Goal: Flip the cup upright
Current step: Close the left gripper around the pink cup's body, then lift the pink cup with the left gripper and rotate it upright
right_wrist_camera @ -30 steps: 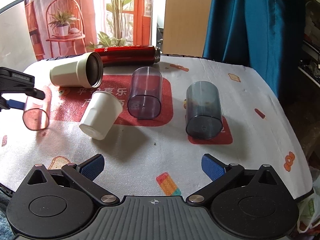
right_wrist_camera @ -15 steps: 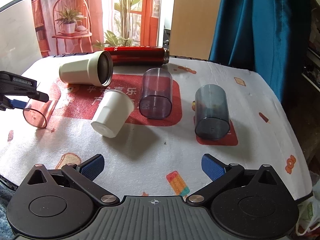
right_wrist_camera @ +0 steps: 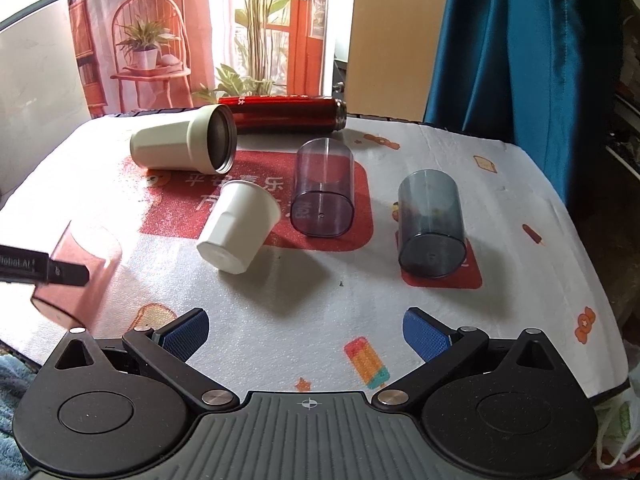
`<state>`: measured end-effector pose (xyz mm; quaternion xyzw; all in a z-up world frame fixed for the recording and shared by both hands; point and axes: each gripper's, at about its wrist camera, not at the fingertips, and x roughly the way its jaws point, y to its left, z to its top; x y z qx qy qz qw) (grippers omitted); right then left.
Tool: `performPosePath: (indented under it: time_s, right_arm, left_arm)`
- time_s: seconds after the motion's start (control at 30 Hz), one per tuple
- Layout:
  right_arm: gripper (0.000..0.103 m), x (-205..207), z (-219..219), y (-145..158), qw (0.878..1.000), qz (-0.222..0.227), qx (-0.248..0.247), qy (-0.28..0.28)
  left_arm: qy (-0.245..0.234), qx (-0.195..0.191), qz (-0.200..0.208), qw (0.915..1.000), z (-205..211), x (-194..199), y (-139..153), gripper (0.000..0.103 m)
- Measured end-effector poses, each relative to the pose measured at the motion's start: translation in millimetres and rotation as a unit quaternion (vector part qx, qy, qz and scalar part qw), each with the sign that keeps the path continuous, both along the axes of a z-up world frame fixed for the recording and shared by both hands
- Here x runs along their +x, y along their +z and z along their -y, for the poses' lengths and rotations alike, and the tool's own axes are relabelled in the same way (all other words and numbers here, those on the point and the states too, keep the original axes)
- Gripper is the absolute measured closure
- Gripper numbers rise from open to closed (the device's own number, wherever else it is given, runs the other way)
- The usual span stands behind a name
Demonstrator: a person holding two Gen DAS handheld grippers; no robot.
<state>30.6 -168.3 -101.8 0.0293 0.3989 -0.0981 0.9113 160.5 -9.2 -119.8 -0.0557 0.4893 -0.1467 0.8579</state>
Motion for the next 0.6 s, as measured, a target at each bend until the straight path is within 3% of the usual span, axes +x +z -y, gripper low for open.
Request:
performPosePath:
  time_s: [0.13,0.27,0.4,0.6]
  right_arm:
    - [0.000,-3.0,-2.9,1.5,1.000,0.003,-0.001,0.003]
    - [0.000,-3.6,-4.2,1.9,1.000,0.003,0.004,0.003]
    - [0.000,-1.9,-5.8,3.3,1.000,-0.003,0.020,0.010]
    - [0.000,12.6,-18.6,11.2,0.999,-0.009,0.036,0.033]
  left_arm:
    - [-0.005,0.004,0.012,0.9999,8.1,-10.2,0.6,0.037]
    - [-0.004,-0.021,0.006,0.9998,6.6,-14.0,0.4,0.037]
    - [0.019,-0.036,0.026,0.9988,-7.7,-21.0,11.6,0.023]
    - [0.078,-0.032,0.075,0.9936,-44.7,-33.2,43.6,0.017]
